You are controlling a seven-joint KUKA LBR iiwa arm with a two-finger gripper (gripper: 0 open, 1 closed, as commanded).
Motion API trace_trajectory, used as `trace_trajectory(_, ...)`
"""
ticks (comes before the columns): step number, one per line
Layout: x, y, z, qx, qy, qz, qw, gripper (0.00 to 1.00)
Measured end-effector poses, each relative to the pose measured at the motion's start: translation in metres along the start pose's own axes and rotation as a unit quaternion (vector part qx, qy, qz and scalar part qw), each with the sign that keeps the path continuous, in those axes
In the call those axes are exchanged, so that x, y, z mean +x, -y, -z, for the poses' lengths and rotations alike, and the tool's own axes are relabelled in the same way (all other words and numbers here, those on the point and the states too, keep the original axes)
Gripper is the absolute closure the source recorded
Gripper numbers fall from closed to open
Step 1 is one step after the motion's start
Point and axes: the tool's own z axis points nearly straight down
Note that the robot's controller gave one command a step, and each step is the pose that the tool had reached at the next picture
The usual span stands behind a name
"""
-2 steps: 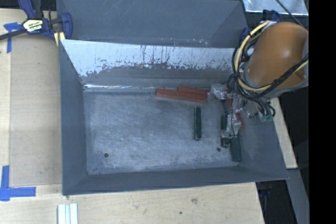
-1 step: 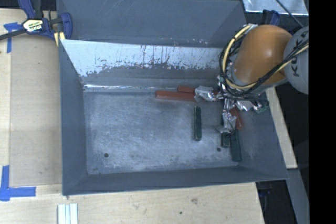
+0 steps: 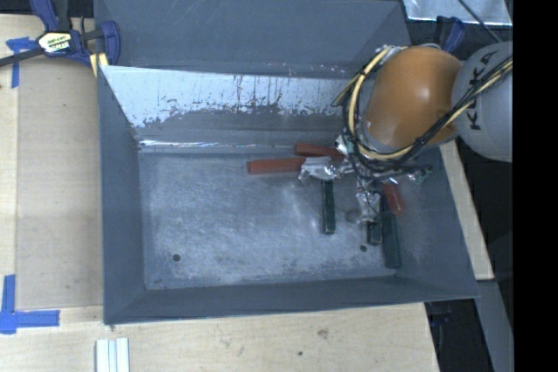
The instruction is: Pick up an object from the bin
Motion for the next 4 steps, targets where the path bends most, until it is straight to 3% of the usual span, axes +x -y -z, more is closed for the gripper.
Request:
trace_trajectory(1, 0.0, 0.001, 0.001, 0.0, 0.0003, -0.002, 1.0, 1.0)
trace_trajectory(2, 0.034, 0.016, 0.13, 0.005, 0.0019, 0.057, 0.9983, 1.0)
trace_trajectory(3, 0.027, 0.01, 0.113, 0.0, -0.0001, 0.07, 0.9976, 1.0)
trace_trajectory(4, 0.043, 0.032, 0.161, 0.003, 0.0011, 0.152, 0.9884, 1.0)
